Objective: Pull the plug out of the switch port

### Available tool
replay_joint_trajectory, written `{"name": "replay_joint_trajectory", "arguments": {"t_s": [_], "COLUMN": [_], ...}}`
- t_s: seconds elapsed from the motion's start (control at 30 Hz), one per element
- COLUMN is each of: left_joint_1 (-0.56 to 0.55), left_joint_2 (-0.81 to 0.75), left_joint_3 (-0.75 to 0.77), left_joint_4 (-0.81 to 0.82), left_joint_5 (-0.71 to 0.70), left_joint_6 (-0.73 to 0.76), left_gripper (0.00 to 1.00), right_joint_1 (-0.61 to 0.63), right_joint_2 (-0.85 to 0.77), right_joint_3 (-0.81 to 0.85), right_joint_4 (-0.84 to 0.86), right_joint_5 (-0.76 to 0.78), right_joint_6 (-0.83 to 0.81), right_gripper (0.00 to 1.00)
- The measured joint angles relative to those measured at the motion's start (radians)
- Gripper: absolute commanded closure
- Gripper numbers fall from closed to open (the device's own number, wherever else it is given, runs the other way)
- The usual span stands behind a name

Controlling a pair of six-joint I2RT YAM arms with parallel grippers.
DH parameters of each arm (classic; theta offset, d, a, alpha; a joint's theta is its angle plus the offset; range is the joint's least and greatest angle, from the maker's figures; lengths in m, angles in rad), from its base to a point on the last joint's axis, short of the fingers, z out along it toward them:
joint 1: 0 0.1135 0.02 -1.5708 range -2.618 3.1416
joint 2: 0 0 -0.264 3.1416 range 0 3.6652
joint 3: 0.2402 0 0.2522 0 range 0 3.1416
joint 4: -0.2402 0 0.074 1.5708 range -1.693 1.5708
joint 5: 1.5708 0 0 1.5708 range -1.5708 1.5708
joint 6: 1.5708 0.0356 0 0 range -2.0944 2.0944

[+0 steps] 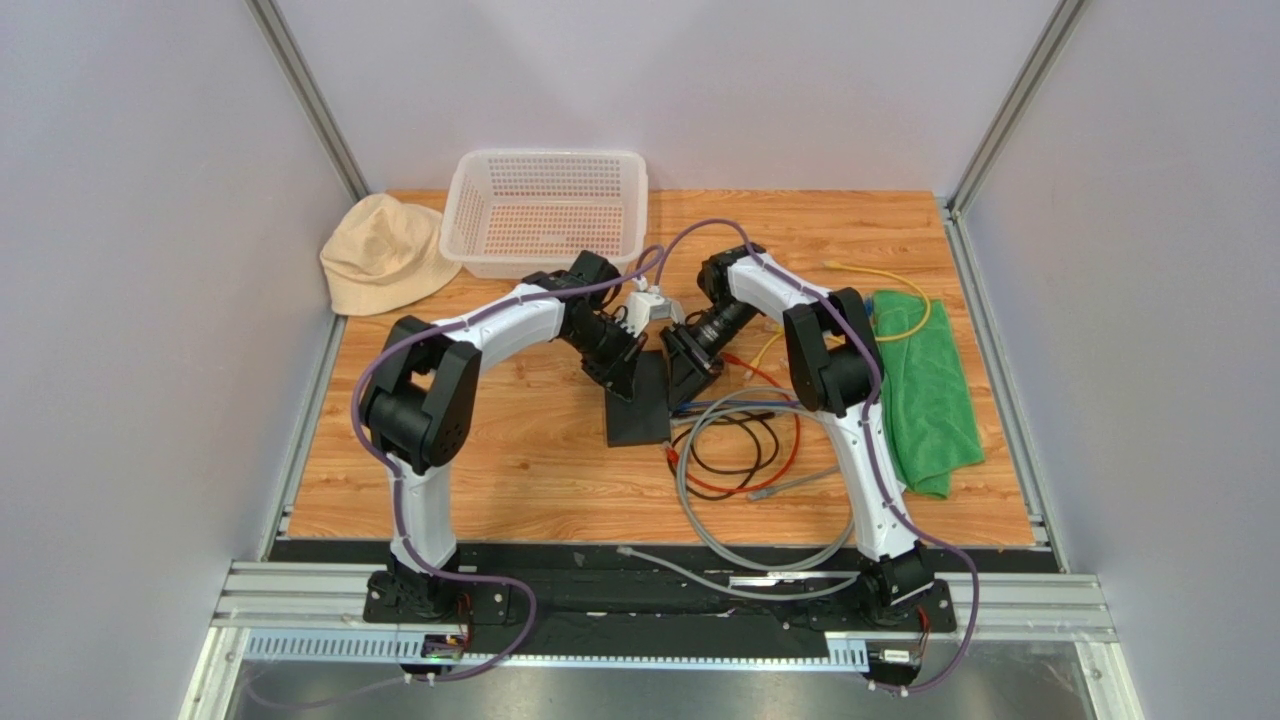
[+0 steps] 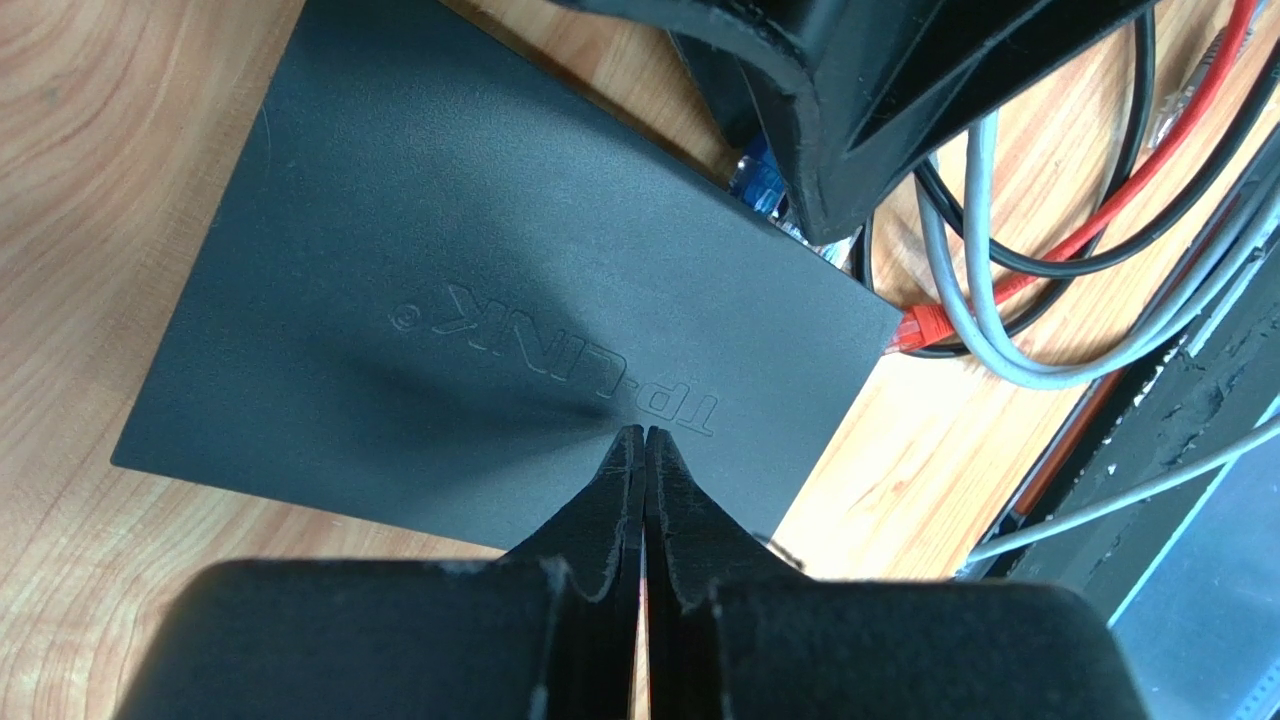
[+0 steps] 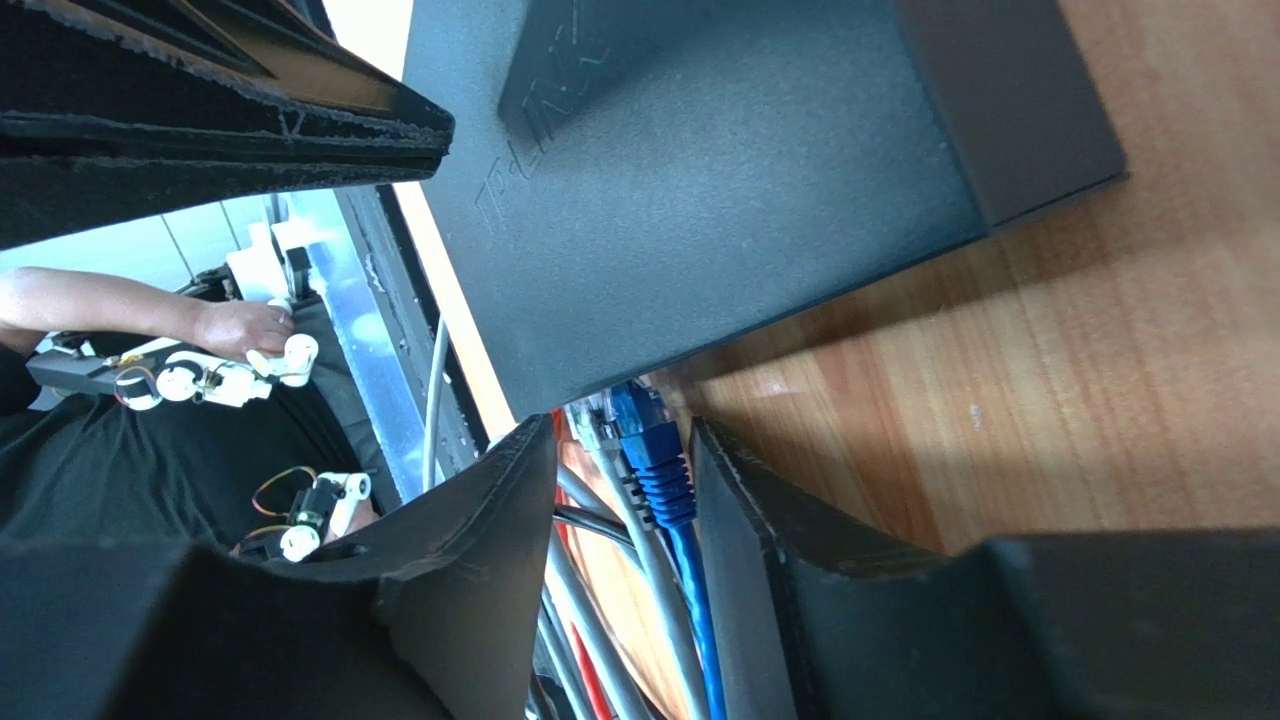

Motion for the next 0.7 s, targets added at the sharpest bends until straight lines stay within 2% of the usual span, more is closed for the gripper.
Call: {"name": "replay_joint_trajectory", "arguments": {"t_s": [0.17, 0.53, 0.7], "left_joint_1": [-0.001, -0.021, -0.024], "left_joint_2": [0.004, 0.012, 0.020], "left_joint_3": [0.000, 0.000, 0.000], "left_joint_4": [0.000, 0.000, 0.000], "left_joint_5": [-0.003, -0.003, 0.001], "left_joint_6": [0.000, 0.000, 0.000], "left_gripper": [1.00, 1.00, 1.00], "right_joint_1": [0.000, 0.002, 0.012], "right_joint_2": [0.004, 0.018, 0.018], "right_joint_3": [0.000, 0.011, 0.012], "right_joint_4": [0.002, 0.000, 0.006], "right_joint_5": [0.008, 0.022, 0.069], "right_joint_6": [0.000, 0.085, 0.159], "right_gripper": [0.62, 0.61, 0.68]}}
